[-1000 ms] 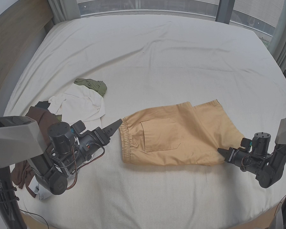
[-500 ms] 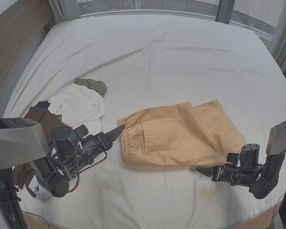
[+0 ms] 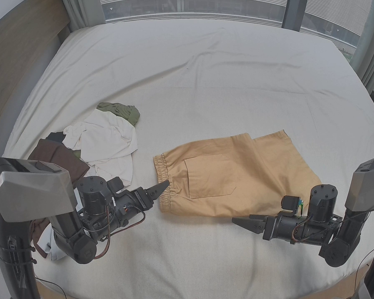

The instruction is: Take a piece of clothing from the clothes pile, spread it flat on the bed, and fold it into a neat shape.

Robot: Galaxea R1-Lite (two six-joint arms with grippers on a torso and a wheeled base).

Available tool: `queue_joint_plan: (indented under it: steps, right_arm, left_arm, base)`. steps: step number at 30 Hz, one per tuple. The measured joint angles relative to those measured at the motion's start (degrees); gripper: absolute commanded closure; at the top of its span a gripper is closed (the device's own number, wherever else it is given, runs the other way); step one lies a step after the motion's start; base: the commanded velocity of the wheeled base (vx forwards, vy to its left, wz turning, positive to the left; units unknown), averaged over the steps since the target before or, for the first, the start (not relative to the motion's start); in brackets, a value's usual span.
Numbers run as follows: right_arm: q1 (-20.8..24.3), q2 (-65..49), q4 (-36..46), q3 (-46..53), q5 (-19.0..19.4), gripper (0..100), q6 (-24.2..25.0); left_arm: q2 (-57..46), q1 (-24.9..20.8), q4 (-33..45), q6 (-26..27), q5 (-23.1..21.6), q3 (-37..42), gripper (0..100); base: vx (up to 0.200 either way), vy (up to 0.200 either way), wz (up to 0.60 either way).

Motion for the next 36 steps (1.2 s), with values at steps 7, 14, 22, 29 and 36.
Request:
queue_joint_plan:
  steps: [7,14,22,29,36]
  right_arm:
    - [-1.4,-4.3,-1.1,-0.9,0.3,0,0.4]
    - [-5.0,-8.8,-1.2,-1.9,2.9,0,1.3]
    - [-6.3,-10.6,-1.2,-2.5,3.2,0,1.4]
    - [-6.2,-11.1,-1.2,-2.6,3.1,0,1.4]
    - [-6.1,-11.7,-1.2,-2.6,3.1,0,1.4]
  left_arm:
    - [1.7,0.0,0.0,-0.1,-0.2,-0.3,0]
    - [4.9,-0.2,0.0,-0.4,-1.1,-1.8,0]
    - [8.0,-1.0,-0.3,-4.9,-0.9,-5.6,0]
    - [8.7,-3.0,0.4,-8.5,-0.8,-7.7,0]
    - [8.8,-4.2,0.8,-11.3,-0.8,-8.9,0]
  base:
    - [0.0,0.0,0.0]
    - [0.0,0.0,0.0]
    - [0.0,0.0,0.0]
    - [0.0,0.0,0.0]
    - [0.0,0.0,0.0]
